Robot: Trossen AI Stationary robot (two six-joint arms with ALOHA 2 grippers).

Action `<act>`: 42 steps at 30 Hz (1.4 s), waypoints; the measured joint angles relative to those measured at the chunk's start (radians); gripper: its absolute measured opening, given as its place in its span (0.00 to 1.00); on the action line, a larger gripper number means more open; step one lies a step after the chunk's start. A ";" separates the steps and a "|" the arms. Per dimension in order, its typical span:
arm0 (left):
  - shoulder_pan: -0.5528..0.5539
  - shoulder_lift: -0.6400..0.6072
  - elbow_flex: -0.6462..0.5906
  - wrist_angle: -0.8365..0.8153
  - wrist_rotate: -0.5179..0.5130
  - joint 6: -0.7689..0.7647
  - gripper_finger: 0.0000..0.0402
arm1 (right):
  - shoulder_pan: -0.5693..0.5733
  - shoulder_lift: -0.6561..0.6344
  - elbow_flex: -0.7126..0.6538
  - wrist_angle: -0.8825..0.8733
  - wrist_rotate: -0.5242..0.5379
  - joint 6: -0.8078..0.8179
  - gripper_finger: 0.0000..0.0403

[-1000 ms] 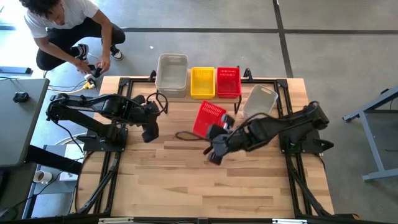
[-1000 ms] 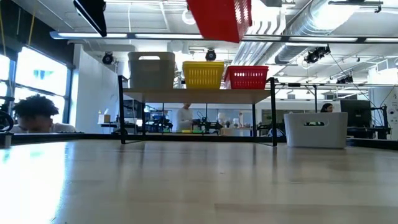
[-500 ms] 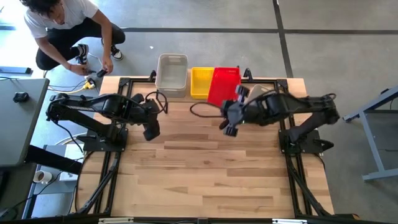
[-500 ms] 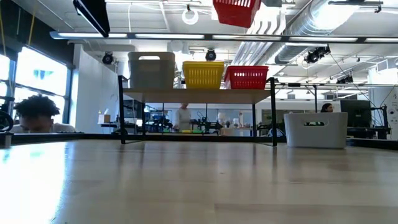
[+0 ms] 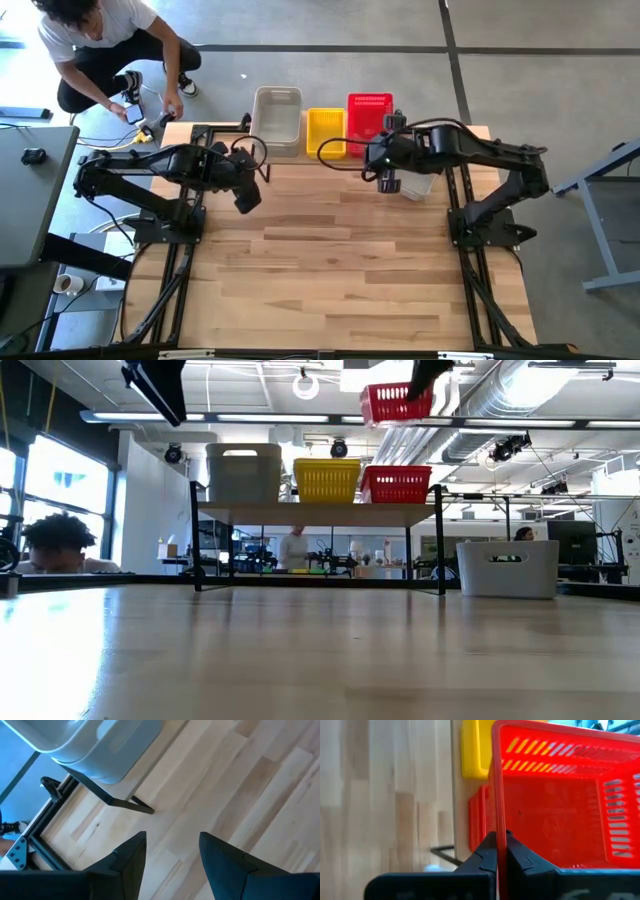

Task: Stack baskets on shelf by color
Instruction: Stack the red bin on top of the other red bin on the shelf

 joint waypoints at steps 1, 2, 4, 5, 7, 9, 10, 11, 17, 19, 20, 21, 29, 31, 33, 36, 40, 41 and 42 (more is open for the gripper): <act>0.008 0.000 0.000 0.000 0.000 0.000 0.43 | -0.016 -0.007 -0.022 0.005 -0.007 -0.013 0.00; 0.015 0.000 0.000 0.001 0.000 0.000 0.43 | -0.030 -0.018 -0.048 0.015 -0.011 -0.029 0.00; 0.030 0.000 0.000 0.003 0.000 -0.002 0.43 | -0.060 -0.047 -0.104 0.053 -0.031 -0.065 0.00; 0.038 0.000 0.000 0.005 0.001 -0.007 0.43 | -0.077 -0.063 -0.136 0.085 -0.045 -0.086 0.00; 0.050 0.000 0.000 0.011 0.001 -0.018 0.43 | -0.111 -0.096 -0.201 0.159 -0.084 -0.122 0.00; 0.062 0.000 0.000 0.015 0.002 -0.022 0.43 | -0.148 -0.132 -0.258 0.222 -0.123 -0.162 0.00; 0.067 0.000 0.000 0.017 0.003 -0.023 0.43 | -0.167 -0.149 -0.283 0.252 -0.140 -0.183 0.00; 0.072 0.000 0.000 0.017 0.003 -0.023 0.43 | -0.187 -0.159 -0.301 0.274 -0.156 -0.204 0.00; 0.088 0.000 0.000 0.017 0.005 -0.029 0.43 | -0.287 -0.168 -0.357 0.378 -0.291 -0.277 0.00; 0.093 0.000 0.000 0.017 0.005 -0.044 0.43 | -0.306 -0.153 -0.360 0.385 -0.295 -0.277 0.00; 0.094 0.000 0.000 0.017 0.005 -0.050 0.43 | -0.316 -0.144 -0.361 0.382 -0.299 -0.278 0.00; 0.094 0.000 0.000 0.018 0.005 -0.051 0.43 | -0.322 -0.138 -0.362 0.382 -0.305 -0.284 0.00; 0.094 0.000 0.000 0.020 0.005 -0.053 0.43 | -0.353 -0.096 -0.362 0.378 -0.379 -0.283 0.00; 0.094 0.000 0.000 0.020 0.005 -0.053 0.43 | -0.353 -0.090 -0.361 0.365 -0.380 -0.274 0.00; 0.094 0.000 0.000 0.020 0.005 -0.053 0.43 | -0.353 -0.089 -0.361 0.349 -0.380 -0.273 0.00; 0.093 0.000 0.000 0.023 0.005 -0.053 0.43 | -0.357 -0.090 -0.361 0.345 -0.379 -0.255 0.00; 0.094 0.000 0.000 0.024 0.005 -0.050 0.43 | -0.372 -0.090 -0.361 0.342 -0.402 -0.220 0.00; 0.094 0.000 0.000 0.024 0.005 -0.050 0.43 | -0.374 -0.090 -0.361 0.342 -0.402 -0.218 0.00; 0.094 0.000 0.000 0.024 0.005 -0.050 0.43 | -0.375 -0.090 -0.361 0.342 -0.402 -0.218 0.00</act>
